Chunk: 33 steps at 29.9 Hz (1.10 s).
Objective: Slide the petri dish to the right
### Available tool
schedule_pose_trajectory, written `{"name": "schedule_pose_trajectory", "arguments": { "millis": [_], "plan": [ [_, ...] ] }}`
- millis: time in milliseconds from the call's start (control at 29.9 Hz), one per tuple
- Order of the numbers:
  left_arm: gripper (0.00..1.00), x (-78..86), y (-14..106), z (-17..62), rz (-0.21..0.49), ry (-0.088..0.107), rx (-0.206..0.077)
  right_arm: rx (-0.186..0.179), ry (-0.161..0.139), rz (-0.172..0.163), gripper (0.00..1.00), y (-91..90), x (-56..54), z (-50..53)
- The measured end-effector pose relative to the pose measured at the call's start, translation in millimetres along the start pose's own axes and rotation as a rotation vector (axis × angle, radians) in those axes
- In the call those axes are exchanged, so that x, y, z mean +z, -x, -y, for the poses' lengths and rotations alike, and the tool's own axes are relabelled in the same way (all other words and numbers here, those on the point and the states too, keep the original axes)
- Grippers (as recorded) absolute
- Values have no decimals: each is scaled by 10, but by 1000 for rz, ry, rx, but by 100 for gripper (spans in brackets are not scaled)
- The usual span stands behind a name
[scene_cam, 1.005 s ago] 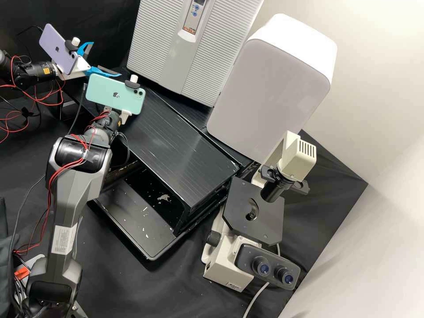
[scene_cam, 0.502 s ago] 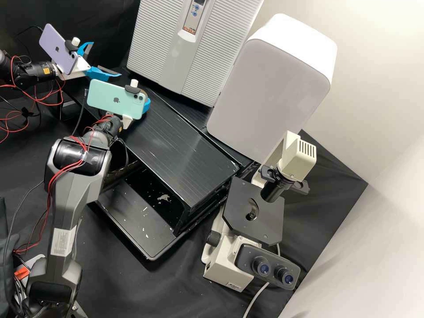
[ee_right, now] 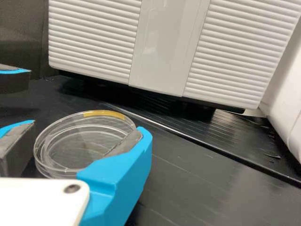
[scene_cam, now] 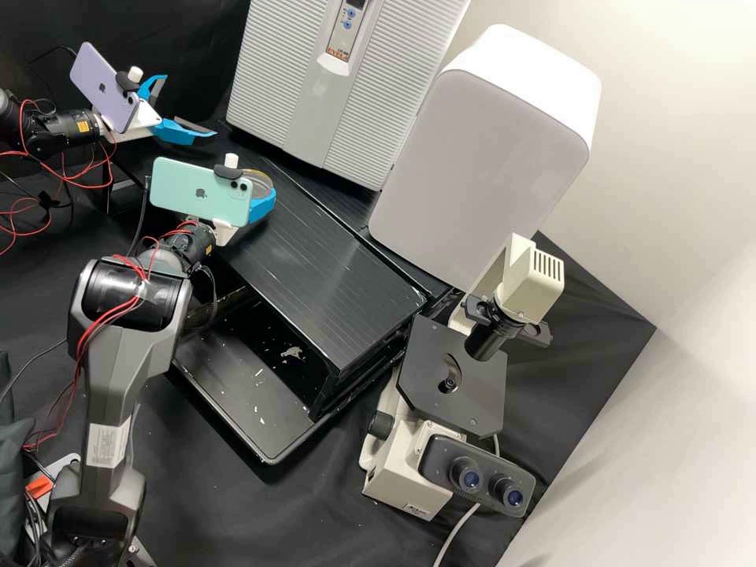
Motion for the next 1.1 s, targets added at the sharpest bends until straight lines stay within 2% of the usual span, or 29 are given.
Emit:
{"name": "schedule_pose_trajectory", "arguments": {
  "millis": [67,167,201,502,603,871,1105],
  "plan": [
    [100,0,0,0,0,0,0,-1,-3,1,0,2,3,4],
    [100,0,0,0,0,0,0,-4,-24,0,0,2,3,6],
    [100,0,0,0,0,0,0,-8,-27,1,100,2,4,10],
    [100,0,0,0,0,0,0,-17,-35,-4,100,-39,7,-51],
    [100,0,0,0,0,0,0,-31,-57,5,100,-55,30,-69],
    [100,0,0,0,0,0,0,-29,-66,5,100,-80,97,-126],
    [100,0,0,0,0,0,0,-28,-96,5,100,-82,106,-134]
  ]
}}
